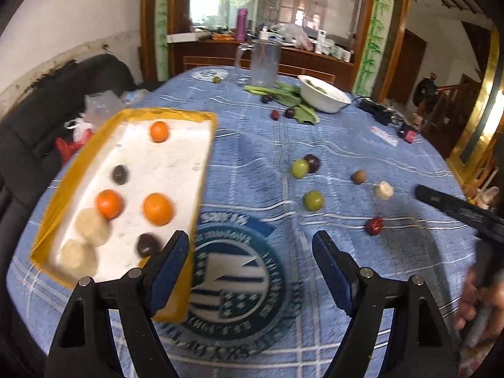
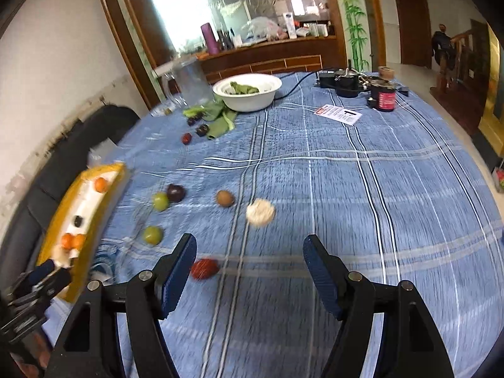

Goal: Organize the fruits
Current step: 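Move both open tools back over the fruit on the tablecloth, then grasp a green plum with the left tool while the right tool grasps the beige round bun, then release the green plum into the tray with the left tool while the right tool releases the bun there, then move both open tools back to the remaining fruit, then grasp another green plum with the left tool while the right tool grasps the red date, then release the green plum into the tray with the left tool while the right tool releases the red date there, then move both open tools back to the last two fruits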

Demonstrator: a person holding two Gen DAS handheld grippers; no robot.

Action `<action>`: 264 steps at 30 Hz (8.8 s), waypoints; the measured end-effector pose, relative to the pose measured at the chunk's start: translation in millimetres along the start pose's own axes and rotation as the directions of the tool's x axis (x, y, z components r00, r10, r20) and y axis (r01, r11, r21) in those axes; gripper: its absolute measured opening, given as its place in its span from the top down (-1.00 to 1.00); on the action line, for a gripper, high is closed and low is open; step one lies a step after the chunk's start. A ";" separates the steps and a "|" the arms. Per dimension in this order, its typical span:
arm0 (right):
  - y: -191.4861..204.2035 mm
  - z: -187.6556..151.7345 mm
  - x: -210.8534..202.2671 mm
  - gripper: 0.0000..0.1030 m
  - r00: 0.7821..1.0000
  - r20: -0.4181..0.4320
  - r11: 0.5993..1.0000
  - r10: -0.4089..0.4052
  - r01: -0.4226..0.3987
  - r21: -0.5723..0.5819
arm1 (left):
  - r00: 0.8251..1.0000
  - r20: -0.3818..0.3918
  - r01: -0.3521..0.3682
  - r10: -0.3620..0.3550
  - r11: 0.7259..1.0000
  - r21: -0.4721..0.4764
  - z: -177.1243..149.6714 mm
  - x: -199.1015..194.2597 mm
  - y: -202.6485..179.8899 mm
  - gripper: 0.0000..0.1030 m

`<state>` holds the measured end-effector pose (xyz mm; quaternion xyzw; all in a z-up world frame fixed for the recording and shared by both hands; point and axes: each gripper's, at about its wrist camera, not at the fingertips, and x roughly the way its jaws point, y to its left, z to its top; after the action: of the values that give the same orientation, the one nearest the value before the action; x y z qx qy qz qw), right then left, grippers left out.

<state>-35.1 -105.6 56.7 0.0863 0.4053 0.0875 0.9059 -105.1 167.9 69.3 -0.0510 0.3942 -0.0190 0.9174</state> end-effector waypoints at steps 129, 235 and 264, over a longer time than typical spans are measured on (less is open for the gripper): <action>52.4 -18.9 28.7 0.24 0.991 -0.083 0.989 0.106 -0.114 -0.092 | 0.972 0.004 0.233 -0.233 0.972 -0.005 60.3 36.4 -22.0 -0.40; 147.0 -31.9 -29.5 -0.41 0.984 -0.010 0.960 0.180 -0.178 -0.217 | 0.953 0.203 -0.212 0.224 0.974 -0.081 -9.1 -81.9 60.3 -0.51; 54.1 -12.9 -10.6 -0.51 1.000 0.006 0.991 0.021 -0.020 -0.133 | 0.987 0.151 -0.043 0.050 0.998 -0.050 6.7 -62.4 12.9 -0.60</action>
<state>-56.5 -54.4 68.1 0.0301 0.3945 0.1233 0.9101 -143.3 185.9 117.5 -0.0643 0.3246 0.0157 0.9435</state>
